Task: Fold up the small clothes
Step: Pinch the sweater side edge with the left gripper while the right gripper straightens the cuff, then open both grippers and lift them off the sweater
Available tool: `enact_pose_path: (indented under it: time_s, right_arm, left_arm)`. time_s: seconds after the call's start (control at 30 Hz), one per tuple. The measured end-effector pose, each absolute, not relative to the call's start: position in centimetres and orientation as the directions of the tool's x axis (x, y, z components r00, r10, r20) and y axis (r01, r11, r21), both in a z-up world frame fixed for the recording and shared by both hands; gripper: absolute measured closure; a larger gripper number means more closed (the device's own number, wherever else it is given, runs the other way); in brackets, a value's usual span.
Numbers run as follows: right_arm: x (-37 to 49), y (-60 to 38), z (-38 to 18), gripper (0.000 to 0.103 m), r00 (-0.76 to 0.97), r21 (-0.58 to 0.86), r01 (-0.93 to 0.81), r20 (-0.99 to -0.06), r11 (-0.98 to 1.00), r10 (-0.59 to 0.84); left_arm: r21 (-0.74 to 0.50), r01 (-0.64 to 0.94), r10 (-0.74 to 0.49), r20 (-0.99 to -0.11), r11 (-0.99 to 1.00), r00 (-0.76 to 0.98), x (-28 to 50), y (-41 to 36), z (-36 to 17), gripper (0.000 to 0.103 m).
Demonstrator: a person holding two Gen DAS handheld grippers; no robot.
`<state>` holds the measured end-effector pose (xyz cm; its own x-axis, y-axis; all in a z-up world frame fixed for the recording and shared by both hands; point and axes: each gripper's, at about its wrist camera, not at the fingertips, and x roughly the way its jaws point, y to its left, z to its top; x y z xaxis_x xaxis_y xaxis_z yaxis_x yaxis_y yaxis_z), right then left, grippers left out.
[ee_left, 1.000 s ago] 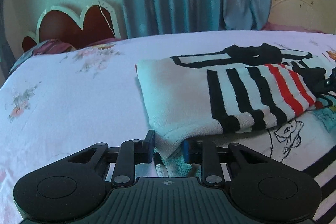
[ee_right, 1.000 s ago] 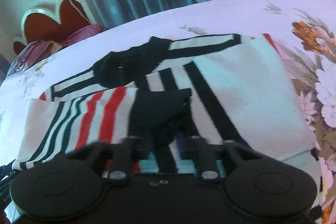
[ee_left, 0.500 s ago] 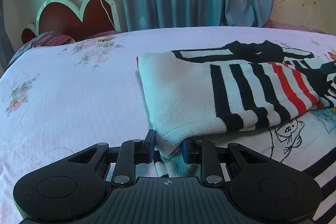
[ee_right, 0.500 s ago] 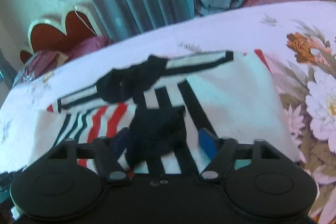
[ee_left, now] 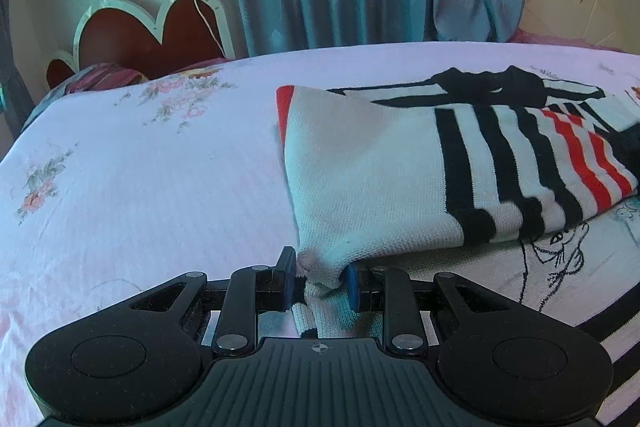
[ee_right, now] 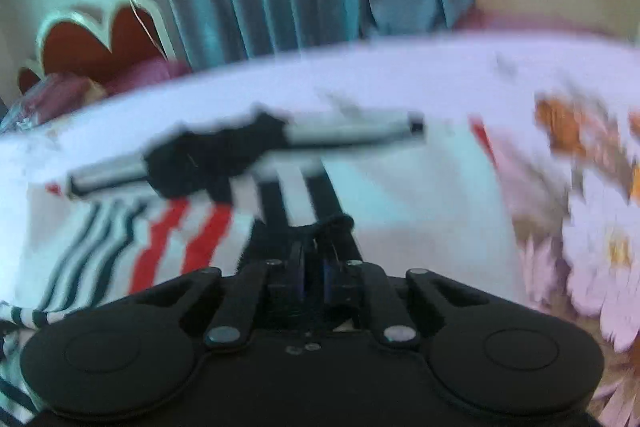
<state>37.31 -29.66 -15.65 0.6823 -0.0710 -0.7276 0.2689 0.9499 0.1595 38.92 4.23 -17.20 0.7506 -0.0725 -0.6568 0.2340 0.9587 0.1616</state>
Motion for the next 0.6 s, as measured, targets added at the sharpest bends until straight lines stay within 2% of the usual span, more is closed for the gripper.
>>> enact_pose_path:
  time_s: [0.1,0.13,0.23,0.3,0.33,0.4,0.47,0.6]
  right_arm:
    - [37.2,-29.1,-15.8,0.092,0.685,0.131,0.236,-0.725,0.963,-0.069]
    - [37.3,-29.1,-15.6,0.084,0.686,0.129,0.235,-0.724,0.964,-0.071]
    - [36.8,-29.7,-14.9,0.08,0.705,0.142,0.249,-0.705,0.958,-0.079]
    - [36.3,-30.1,-14.2,0.068,0.72,0.149,0.262,-0.688,0.954,-0.09]
    - [36.0,-30.5,-13.8,0.059,0.731,0.162,0.263,-0.677,0.951,-0.086]
    - [35.8,-30.7,-13.1,0.064,0.746,0.167,0.253,-0.661,0.953,-0.083]
    - [35.8,-30.6,-12.4,0.075,0.758,0.166,0.234,-0.648,0.958,-0.073]
    - [36.8,-29.3,-12.2,0.075,0.746,0.139,0.196,-0.664,0.971,-0.056]
  left_arm:
    - [0.168,0.234,-0.067,-0.66,0.958,0.748,38.9,4.2,-17.1,0.078]
    - [0.164,0.238,-0.071,-0.665,0.957,0.743,38.8,4.2,-16.8,0.078]
    - [0.148,0.255,-0.087,-0.686,0.956,0.723,38.2,4.5,-15.9,0.078]
    - [0.114,0.259,-0.108,-0.698,0.959,0.708,37.5,5.0,-15.3,0.078]
    - [0.097,0.26,-0.12,-0.702,0.961,0.702,37.2,5.2,-14.9,0.078]
    - [0.056,0.262,-0.15,-0.697,0.964,0.701,36.6,5.2,-13.9,0.078]
    - [0.028,0.266,-0.175,-0.686,0.963,0.706,36.4,4.8,-13.0,0.078]
    - [-0.033,0.275,-0.222,-0.686,0.961,0.693,38.2,2.9,-11.8,0.078]
